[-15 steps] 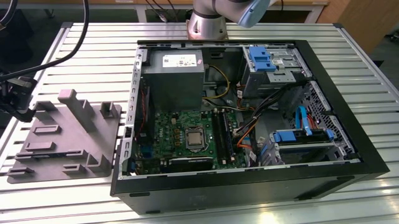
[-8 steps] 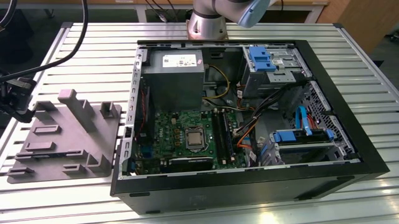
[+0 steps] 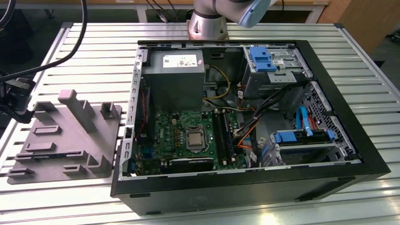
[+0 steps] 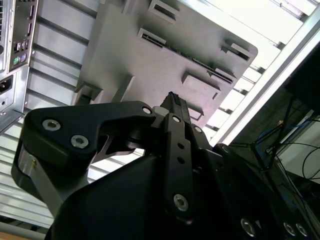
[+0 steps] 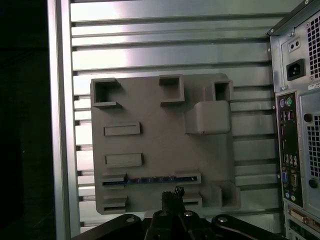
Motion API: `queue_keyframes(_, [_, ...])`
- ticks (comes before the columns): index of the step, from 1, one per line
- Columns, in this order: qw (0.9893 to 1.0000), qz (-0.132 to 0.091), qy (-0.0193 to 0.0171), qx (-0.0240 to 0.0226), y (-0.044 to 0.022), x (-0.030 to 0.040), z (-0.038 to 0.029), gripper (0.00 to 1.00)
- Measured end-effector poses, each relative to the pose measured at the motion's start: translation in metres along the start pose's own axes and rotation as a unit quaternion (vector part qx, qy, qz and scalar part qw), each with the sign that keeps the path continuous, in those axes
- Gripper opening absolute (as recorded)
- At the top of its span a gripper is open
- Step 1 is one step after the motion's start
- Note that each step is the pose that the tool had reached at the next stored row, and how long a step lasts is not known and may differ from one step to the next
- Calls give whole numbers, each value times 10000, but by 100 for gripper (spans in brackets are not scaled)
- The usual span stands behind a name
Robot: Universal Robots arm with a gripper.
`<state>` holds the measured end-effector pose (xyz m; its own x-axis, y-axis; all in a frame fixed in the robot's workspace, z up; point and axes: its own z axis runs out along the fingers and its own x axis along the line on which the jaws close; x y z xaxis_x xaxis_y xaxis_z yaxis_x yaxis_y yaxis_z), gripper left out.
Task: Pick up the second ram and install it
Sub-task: 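Pick up the second ram and move it above second insertion slot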
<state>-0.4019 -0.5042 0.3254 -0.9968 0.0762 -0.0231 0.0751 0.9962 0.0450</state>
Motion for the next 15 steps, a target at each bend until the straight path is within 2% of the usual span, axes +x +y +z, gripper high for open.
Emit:
queue_keyframes(9, [10000,-75,3,-1,0,2,0,11])
queue_keyframes(15, [9995,-313,14,-7,0,1,0,11])
